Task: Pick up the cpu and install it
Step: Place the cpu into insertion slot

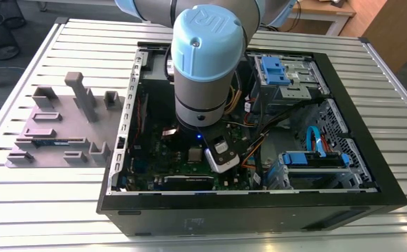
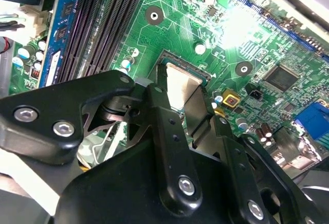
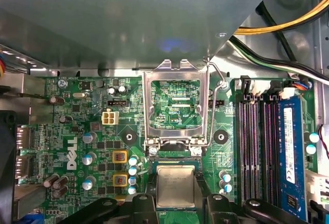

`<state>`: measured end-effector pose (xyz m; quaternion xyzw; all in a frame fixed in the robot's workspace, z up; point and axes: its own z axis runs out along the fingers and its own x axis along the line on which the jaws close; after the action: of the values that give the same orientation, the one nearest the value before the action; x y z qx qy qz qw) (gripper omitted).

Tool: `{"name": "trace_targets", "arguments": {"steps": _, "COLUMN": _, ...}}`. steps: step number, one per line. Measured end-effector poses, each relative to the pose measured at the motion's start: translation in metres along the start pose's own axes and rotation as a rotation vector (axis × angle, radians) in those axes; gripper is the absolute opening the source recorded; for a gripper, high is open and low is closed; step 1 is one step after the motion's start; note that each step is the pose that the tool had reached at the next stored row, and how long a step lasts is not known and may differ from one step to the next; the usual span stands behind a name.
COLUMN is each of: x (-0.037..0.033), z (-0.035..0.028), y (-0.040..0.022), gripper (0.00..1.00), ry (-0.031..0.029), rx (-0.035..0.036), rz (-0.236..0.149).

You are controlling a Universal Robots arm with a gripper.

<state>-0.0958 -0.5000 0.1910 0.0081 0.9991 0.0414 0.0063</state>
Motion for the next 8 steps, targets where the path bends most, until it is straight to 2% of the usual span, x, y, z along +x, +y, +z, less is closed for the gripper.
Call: {"name": "trace_targets", "arguments": {"steps": 8, "x": 0.0000, "z": 0.0001, "y": -0.0001, "gripper": 0.38, "ry": 0.0006, "rx": 0.0005, "rz": -0.003}}
